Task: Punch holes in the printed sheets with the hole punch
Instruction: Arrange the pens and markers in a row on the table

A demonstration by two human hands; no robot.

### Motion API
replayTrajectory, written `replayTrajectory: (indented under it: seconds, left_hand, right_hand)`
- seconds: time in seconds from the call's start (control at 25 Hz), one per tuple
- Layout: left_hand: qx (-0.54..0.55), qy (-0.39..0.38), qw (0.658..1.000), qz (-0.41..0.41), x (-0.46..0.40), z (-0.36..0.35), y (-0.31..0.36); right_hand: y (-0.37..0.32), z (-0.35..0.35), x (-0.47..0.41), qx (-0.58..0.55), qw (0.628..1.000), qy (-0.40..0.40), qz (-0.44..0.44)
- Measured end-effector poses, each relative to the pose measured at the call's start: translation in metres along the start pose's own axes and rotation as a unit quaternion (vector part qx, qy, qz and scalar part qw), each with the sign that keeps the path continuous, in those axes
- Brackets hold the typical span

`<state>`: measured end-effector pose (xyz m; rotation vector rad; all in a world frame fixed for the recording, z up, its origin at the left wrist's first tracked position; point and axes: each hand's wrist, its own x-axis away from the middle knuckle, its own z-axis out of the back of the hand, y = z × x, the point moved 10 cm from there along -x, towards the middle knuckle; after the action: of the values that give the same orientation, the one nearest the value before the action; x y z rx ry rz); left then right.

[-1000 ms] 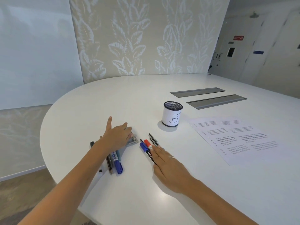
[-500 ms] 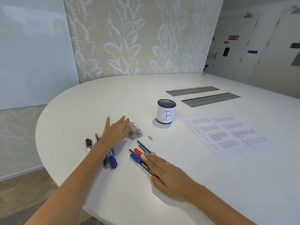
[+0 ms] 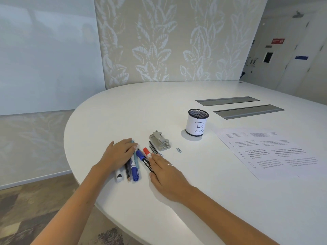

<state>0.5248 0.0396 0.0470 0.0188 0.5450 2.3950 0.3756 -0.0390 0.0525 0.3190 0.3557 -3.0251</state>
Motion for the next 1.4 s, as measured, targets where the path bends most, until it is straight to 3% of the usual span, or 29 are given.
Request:
replayTrajectory:
  seconds: [0.16,0.28,0.44,0.56,0.72,0.88,1.28,1.4]
  left_hand:
    - [0.093,0.106,0.990,0.002,0.007,0.019,-0.003]
    - [0.119,0.129,0.984,0.019,0.007,0.020,-0.010]
    - [0.148,0.104,0.983,0.020,0.004,0.017,-0.013]
    - [0.193,0.068,0.979,0.007,0.008,0.013,-0.015]
    - [0.072,0.031,0.997,-0.011,0.010,0.006,-0.006]
    - [0.044,0.036,0.998,-0.004,0.010,0.006,-0.004]
    - [0.063,0.032,0.997,0.009,0.011,0.006,-0.004]
    - [0.082,0.032,0.996,0.008,0.012,0.007,-0.003]
  right_hand:
    - [-0.005,-0.006,-0.025,0.005,1.000,0.011,-0.027]
    - [-0.013,-0.008,-0.033,-0.034,0.999,0.021,-0.023]
    - [0.004,0.011,-0.027,-0.139,0.985,0.084,-0.055]
    - [0.022,0.016,-0.018,-0.133,0.985,0.079,-0.072]
    - [0.056,0.040,-0.002,-0.089,0.975,0.167,-0.115]
    - [0.097,0.019,0.006,-0.016,0.976,0.041,-0.212]
    - [0.037,0.013,0.009,-0.090,0.992,0.004,-0.083]
    - [0.041,0.025,0.010,-0.173,0.980,0.064,-0.075]
